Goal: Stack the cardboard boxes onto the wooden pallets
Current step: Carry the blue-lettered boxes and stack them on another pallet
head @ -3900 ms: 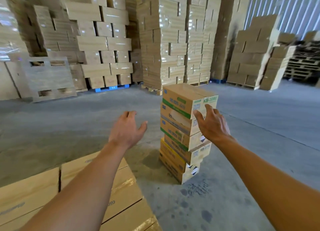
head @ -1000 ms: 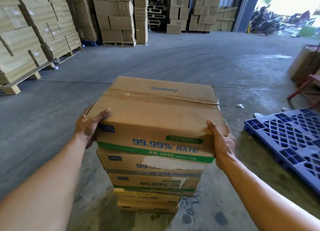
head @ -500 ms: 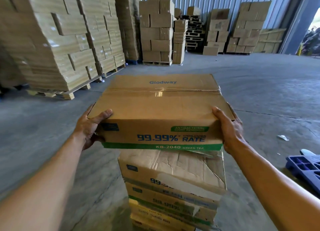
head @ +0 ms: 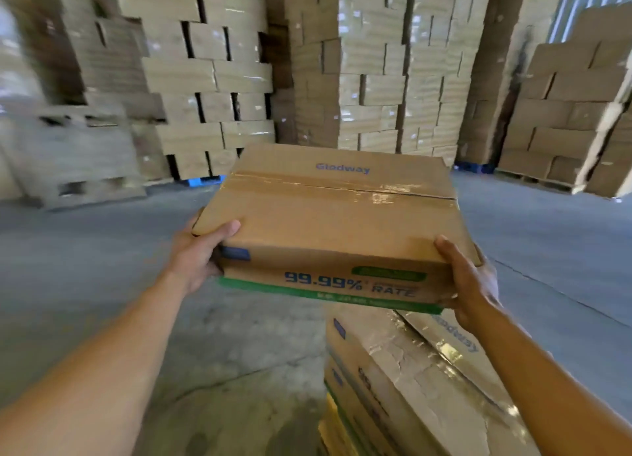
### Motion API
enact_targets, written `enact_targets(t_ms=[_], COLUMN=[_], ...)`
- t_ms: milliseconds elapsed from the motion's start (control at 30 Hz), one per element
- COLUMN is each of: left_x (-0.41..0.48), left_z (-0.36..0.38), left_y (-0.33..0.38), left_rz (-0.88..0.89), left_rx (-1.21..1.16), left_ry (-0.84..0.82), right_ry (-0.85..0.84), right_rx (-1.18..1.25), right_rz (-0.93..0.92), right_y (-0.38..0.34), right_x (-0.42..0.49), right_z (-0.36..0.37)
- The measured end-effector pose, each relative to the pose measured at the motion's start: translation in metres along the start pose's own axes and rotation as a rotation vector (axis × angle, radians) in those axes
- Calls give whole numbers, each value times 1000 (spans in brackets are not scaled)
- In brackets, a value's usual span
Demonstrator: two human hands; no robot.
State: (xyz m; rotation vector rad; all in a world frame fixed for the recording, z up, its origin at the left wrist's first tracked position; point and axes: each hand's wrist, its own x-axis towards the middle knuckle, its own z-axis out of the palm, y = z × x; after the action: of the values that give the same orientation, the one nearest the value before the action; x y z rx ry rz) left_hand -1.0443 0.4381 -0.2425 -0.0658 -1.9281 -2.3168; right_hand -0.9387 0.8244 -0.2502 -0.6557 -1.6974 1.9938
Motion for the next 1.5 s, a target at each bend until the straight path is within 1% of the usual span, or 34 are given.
enact_targets(t_ms=[167, 300, 433, 533, 700, 833, 967, 1067, 1167, 1267, 1433, 1500], left_x=[-126, -233, -317, -375, -474, -567, -676, -753, -815, -869, -954, -984], left_z=[-35, -66, -93, -117, -152, -192, -237, -260, -279, -298, -327, -343], left_y=[1, 11, 31, 42, 57, 63, 58, 59, 66, 66, 63, 58], left_rz=[-20, -33, -39, -41, -56, -47, -84, -147, -171, -203, -215, -248], left_rx=[-22, 63, 126, 160, 162, 147, 178, 216, 197, 168, 126, 102], left_ry=[271, 499, 635, 701, 791, 823, 815, 805, 815, 835, 914, 908], right_ry=[-221, -324, -448, -530, -624, -634, -597, -565, -548, -572, -623, -622], right_rx=[-20, -39, -18, -21, 6, -4, -47, -96, -86, -70, -69, -98], right_rz=[59, 85, 137, 170, 150, 145, 115, 165, 201, 233, 254, 284], right_y=[10, 28, 46, 53, 60, 79, 122, 137, 142, 144, 156, 167], right_x=[-29, -74, -126, -168, -259, -350, -456, -533, -598, -650, -724, -754], right_z=[-6, -2, 3, 3, -10, -34, -80, -118, -151, -172, -194, -203])
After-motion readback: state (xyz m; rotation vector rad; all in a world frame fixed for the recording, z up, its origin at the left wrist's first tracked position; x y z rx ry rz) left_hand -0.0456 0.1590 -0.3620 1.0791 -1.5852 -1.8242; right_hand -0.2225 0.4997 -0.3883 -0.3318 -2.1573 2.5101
